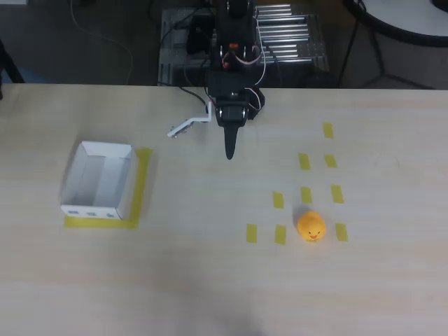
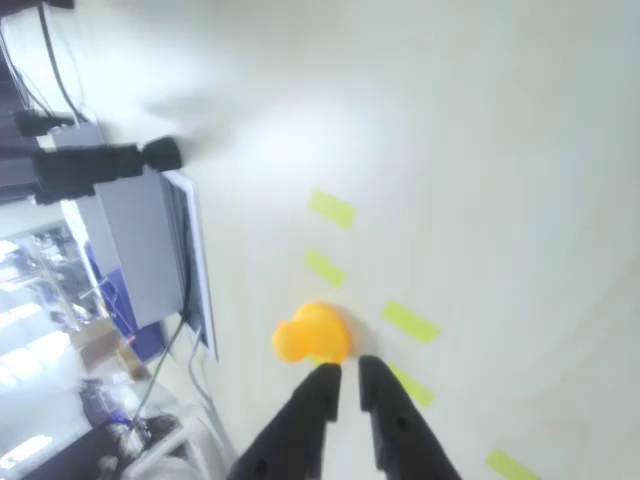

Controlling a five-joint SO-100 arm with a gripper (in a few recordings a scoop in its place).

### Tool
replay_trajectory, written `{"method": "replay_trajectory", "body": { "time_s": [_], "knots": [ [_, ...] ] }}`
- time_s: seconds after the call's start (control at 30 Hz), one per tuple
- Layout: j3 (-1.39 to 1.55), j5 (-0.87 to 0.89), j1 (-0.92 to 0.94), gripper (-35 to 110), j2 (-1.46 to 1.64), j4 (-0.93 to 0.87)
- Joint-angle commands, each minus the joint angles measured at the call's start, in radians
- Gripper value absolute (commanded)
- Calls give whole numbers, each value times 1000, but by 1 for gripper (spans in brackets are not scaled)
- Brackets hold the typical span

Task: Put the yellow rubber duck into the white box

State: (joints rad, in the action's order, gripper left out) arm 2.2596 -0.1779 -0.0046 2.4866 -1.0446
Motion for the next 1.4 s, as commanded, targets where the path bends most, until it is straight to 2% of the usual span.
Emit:
{"method": "replay_trajectory", "body": {
  "time_s": [0.0, 0.1, 0.2, 0.47, 0.83, 1.0, 1.37],
  "knots": [
    [-545, -104, -46, 6, -314, -189],
    [-807, -155, -60, 19, -488, -385],
    [-974, -207, -75, 41, -637, -495],
    [-1081, -408, -221, 68, -867, -566],
    [-1223, -293, -382, 70, -1232, -545],
    [-1437, -230, -399, 69, -1425, -577],
    [-1781, -209, -413, 67, -1695, -615]
  ]
}}
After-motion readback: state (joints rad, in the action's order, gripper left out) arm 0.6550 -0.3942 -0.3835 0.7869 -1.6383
